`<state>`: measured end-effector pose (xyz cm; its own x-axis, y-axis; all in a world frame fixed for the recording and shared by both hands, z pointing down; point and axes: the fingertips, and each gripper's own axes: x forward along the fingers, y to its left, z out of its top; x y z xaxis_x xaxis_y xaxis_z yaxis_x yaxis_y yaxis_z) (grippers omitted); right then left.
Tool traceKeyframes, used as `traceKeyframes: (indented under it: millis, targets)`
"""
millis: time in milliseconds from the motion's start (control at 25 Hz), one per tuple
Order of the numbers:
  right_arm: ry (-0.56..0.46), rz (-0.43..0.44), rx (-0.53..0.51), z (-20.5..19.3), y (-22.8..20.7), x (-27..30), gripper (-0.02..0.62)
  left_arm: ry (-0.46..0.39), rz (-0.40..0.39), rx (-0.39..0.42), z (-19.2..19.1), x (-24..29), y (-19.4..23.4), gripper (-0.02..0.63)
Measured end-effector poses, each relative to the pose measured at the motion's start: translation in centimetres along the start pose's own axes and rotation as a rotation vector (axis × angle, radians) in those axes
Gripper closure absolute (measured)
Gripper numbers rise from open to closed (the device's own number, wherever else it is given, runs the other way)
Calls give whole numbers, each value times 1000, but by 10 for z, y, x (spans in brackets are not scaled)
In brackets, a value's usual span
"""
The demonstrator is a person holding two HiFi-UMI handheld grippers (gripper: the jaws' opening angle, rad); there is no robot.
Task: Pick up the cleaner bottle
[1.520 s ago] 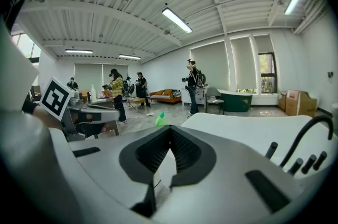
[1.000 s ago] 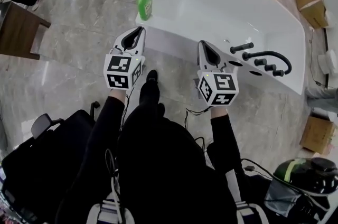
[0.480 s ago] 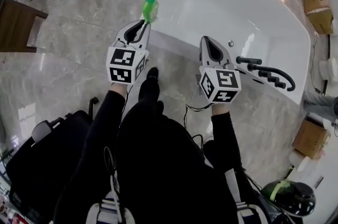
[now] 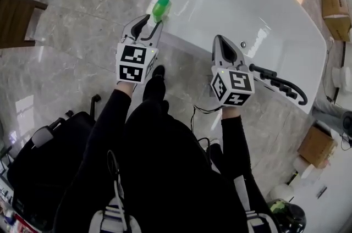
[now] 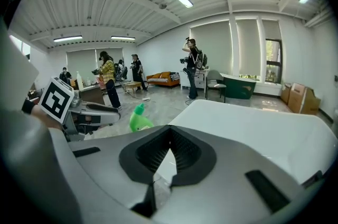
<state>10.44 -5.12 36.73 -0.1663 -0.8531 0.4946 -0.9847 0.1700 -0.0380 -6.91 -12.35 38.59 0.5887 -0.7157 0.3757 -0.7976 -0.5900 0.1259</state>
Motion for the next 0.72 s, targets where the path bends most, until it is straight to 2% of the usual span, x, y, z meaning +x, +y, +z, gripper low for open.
traceKeyframes:
  millis: [320,720]
  targets:
    - [46,2,-12,-1,-5,28,594,79,5,11,-23,28,19,369]
    - [98,23,-22,-7,-12,62,594,175,4,25,-56,60,25,348]
